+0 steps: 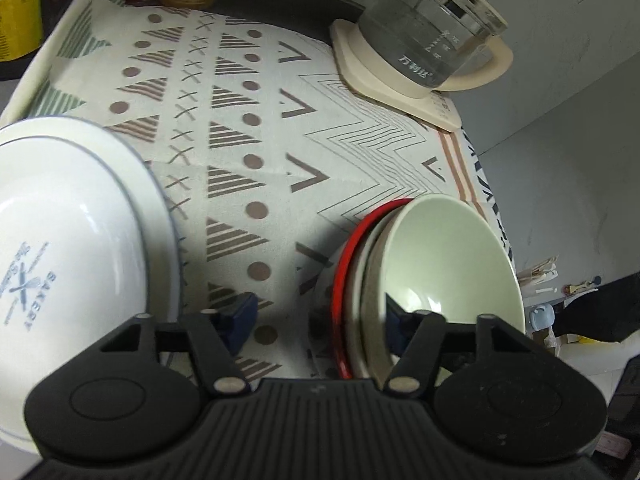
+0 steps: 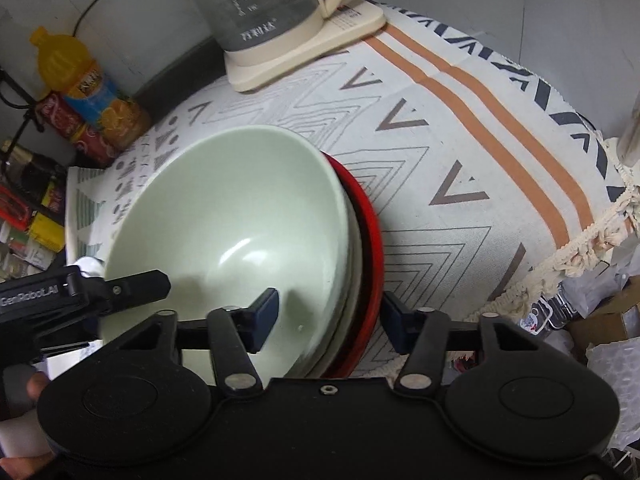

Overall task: Organize plates and bowls
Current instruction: 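Close both tools on the rim of the red bowl stack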

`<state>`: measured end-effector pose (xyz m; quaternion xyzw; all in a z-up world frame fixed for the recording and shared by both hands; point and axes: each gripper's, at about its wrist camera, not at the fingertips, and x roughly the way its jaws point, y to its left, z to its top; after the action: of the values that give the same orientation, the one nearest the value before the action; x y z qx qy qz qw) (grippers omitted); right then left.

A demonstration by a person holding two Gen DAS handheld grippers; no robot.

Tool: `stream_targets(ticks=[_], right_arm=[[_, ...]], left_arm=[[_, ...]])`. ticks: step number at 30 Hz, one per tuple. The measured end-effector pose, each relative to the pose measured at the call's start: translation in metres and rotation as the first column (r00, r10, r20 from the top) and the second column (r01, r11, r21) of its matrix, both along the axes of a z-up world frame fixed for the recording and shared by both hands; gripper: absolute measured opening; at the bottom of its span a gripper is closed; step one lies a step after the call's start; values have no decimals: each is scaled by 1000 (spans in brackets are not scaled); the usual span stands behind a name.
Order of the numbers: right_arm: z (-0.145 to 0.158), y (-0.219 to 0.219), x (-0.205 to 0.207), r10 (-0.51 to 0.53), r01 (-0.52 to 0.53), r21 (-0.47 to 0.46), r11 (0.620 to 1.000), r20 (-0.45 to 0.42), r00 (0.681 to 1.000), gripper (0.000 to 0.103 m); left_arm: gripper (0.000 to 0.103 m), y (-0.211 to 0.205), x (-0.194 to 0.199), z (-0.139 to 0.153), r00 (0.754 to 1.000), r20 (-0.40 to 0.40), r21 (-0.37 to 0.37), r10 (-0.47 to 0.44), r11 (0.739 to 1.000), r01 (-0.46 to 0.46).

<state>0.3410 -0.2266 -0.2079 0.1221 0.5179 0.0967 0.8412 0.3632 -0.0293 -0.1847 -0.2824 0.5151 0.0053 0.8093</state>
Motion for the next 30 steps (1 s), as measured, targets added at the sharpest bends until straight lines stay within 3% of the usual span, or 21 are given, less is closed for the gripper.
stream_targets(ticks=[9,21,30], right_arm=[[-4,-4,9,32,-32,28,999,6,999,39],[-4,-7,0,32,-33,54,998,24,999,33],[16,10,-3,69,-72,53,996,70,995,33]], left_arm=[[34,-9,8,-23,997,-72,-80,-22,997,16],[34,-10,1,-22,997,-61,-60,-48,997,44],[34,3,-6,-5,1000,-23,-46,-13,999,12]])
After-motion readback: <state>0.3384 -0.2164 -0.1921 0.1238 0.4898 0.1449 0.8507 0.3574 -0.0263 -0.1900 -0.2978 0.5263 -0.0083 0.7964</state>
